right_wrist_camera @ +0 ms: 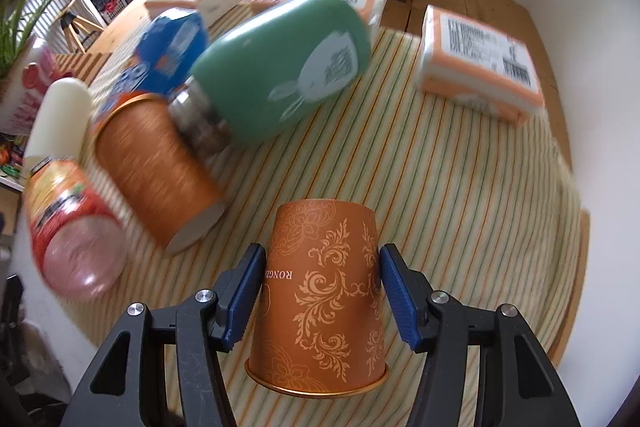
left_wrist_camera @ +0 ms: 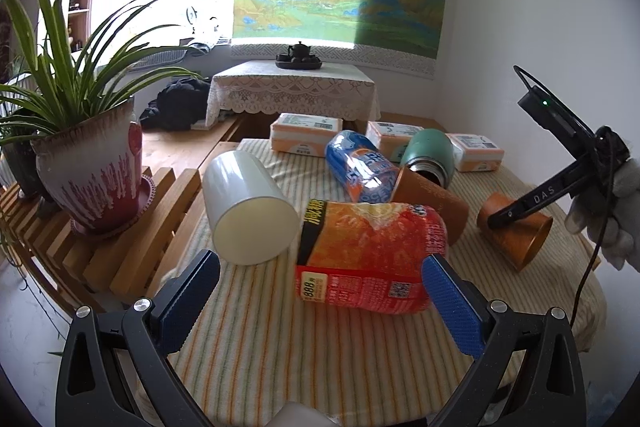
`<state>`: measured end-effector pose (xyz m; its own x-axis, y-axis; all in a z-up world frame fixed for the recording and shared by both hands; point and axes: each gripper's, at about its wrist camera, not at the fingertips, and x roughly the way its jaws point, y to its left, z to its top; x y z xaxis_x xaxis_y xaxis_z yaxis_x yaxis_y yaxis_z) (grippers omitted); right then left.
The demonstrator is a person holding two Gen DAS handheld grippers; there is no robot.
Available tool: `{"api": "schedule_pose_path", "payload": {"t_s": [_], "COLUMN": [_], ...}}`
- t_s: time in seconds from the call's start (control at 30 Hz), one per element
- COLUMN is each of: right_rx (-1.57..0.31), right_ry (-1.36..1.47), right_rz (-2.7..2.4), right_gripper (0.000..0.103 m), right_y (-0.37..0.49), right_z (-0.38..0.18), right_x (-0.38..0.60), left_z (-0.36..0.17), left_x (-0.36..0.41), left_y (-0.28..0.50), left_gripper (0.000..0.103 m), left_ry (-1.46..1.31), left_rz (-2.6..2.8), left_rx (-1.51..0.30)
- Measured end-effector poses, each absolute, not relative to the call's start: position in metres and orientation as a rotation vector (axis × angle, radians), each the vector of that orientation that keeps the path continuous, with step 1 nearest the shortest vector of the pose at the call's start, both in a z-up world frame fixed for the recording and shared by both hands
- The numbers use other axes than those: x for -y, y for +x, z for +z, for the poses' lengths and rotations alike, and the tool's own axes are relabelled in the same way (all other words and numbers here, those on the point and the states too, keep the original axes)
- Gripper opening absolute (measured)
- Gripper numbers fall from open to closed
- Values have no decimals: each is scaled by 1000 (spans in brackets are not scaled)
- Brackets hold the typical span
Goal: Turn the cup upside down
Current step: 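Close the right gripper on the orange cup body and lift it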
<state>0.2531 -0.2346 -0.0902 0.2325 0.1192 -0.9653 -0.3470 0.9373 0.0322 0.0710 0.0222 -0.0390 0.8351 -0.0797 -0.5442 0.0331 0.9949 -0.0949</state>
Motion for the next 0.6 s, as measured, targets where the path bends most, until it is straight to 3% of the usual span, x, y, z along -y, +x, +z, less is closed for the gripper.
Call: {"api": "schedule_pose_path", "payload": {"t_s": [0.2,0.3,0.6], "right_rx": [-1291,-1257,-1045], "right_ry": [-168,-156,43], "right_rz": [391,411,432], "right_gripper": [56,66,66], "right_y": [214,210,177], "right_z": [-93,-90,-51], "right_x": [234,237,299], "left_z": [-24,-18,-7], "left_x": [-1,14,75], "left_y": [65,69,104], "left_gripper": [102,102,102], "left_ry": [-63,-49,-45], "left_rz": [-136,-210,-362], "left_rx": [-593,-647,-893]}}
